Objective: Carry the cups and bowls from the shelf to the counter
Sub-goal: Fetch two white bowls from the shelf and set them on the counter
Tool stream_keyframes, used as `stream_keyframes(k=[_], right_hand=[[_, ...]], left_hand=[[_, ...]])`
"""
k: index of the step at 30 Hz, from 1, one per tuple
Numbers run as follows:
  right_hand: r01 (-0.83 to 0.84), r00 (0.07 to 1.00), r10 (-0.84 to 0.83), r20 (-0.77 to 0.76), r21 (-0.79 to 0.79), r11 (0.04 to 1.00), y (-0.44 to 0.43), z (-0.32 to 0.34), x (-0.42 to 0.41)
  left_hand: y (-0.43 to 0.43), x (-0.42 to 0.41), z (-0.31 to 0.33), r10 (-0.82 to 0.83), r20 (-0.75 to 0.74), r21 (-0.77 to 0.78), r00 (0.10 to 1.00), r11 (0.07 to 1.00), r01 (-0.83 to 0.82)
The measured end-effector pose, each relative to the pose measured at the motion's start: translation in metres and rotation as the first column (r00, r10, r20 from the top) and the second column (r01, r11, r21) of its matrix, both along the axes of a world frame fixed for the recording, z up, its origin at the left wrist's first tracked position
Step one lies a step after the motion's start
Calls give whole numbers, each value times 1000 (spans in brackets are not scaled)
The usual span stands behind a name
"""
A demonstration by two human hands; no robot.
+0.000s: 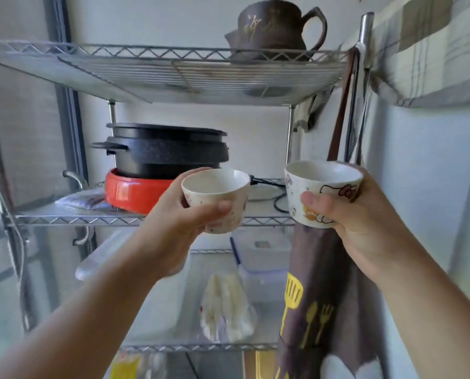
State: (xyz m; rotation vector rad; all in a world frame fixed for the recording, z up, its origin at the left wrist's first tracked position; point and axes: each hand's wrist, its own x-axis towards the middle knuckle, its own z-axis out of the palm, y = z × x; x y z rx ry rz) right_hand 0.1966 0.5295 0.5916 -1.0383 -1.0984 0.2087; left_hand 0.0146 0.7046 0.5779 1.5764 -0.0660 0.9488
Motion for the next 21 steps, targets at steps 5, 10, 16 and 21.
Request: stream_keyframes(k=[5, 10, 16, 21], right_hand=[[155, 986, -160, -44, -99, 983, -38, -82, -13], [307, 947, -320, -42, -190, 933, -94, -154, -33], [461, 847, -518, -121, -320, 828, -185, -222, -52], [579, 681, -699, -218, -424, 696, -270, -258, -64]], left_hand=[[-22, 7, -73, -101, -82, -56, 991, 994, 97], [-61, 18, -136, -161, -220, -71, 962, 986, 148], [-126, 38, -205, -361, -423, -146, 831, 933, 330], [-187, 68, -258, -525, -523, -239, 672, 847, 475]])
